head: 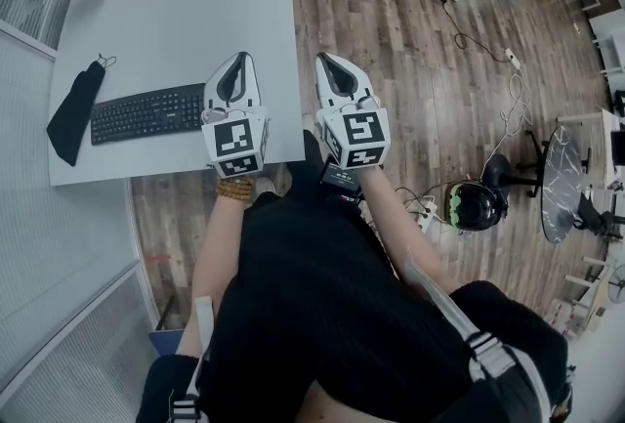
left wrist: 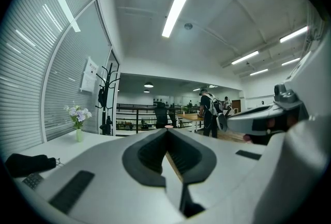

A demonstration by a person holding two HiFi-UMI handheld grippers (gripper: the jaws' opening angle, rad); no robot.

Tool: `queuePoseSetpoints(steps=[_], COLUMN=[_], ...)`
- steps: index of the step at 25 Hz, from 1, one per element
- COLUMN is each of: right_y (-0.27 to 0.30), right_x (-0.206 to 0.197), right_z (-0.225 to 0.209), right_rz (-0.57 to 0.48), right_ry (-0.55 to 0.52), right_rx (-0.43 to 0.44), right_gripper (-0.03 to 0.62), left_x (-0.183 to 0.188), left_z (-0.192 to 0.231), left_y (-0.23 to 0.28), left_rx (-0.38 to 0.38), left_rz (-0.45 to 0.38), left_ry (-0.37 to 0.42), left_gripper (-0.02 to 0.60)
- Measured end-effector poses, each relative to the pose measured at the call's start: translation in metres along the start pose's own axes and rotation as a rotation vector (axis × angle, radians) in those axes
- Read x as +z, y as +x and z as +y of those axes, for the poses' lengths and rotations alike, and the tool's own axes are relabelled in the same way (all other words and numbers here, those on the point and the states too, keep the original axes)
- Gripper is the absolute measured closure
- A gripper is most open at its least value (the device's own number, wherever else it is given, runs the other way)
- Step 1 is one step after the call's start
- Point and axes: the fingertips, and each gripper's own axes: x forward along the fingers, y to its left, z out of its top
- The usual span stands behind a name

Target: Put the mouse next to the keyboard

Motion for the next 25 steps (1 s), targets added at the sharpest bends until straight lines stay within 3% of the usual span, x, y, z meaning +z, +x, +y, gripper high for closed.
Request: queuePoseSetpoints(steps=[25], right_y=[0.009], right_x=[-0.011], right_z=[-0.007], right_rz=[0.041], right_ry=[0.034], right_rx=[-0.027], right_gripper=[0.597], left_x=[-0.012], left_z=[0.004], left_y=[0.01], left_rx=[-0.027], left_rz=[0.015], left_ry=[-0.006], left_gripper=[0.571])
